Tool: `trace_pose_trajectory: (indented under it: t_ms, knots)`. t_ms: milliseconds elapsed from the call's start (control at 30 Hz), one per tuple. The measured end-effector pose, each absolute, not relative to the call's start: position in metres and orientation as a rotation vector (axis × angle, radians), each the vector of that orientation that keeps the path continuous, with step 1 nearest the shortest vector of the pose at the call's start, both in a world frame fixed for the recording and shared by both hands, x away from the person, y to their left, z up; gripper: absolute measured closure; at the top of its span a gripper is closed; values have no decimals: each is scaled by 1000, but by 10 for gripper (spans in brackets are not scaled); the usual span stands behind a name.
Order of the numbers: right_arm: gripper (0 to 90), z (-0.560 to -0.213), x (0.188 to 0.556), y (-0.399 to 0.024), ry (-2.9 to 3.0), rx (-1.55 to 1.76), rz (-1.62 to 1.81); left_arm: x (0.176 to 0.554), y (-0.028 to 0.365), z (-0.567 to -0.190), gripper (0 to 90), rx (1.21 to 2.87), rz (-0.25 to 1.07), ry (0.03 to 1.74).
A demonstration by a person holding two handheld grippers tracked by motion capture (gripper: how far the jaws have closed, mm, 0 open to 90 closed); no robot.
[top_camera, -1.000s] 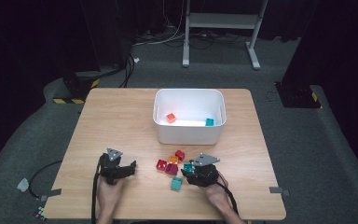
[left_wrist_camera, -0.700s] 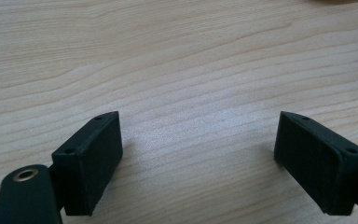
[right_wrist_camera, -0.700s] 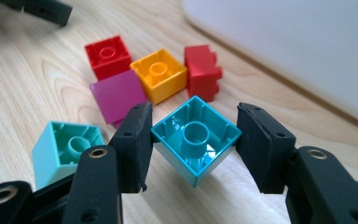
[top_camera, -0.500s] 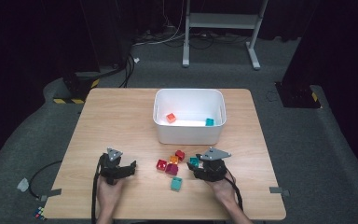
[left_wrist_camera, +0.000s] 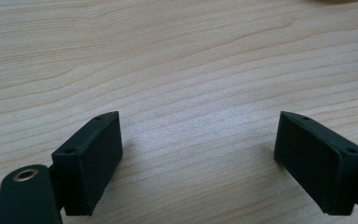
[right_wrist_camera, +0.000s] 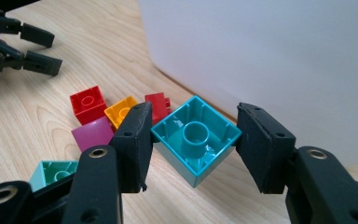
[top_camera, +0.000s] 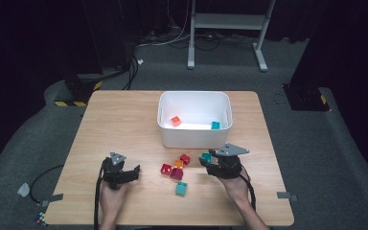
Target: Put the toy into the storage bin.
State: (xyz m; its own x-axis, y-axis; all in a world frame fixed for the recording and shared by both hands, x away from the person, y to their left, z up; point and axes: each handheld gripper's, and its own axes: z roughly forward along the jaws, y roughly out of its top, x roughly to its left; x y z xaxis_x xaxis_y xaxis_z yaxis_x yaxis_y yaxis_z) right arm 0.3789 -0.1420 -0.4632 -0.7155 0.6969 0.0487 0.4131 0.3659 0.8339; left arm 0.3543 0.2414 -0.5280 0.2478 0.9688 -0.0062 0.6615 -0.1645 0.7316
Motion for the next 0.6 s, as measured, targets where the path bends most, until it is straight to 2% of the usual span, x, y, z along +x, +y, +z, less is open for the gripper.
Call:
trace_pose_trajectory:
  t_ms: [600]
  knots:
    - [471,-431,390,-164,2241,984,1355,354,241,-528,153,1904,638,1483]
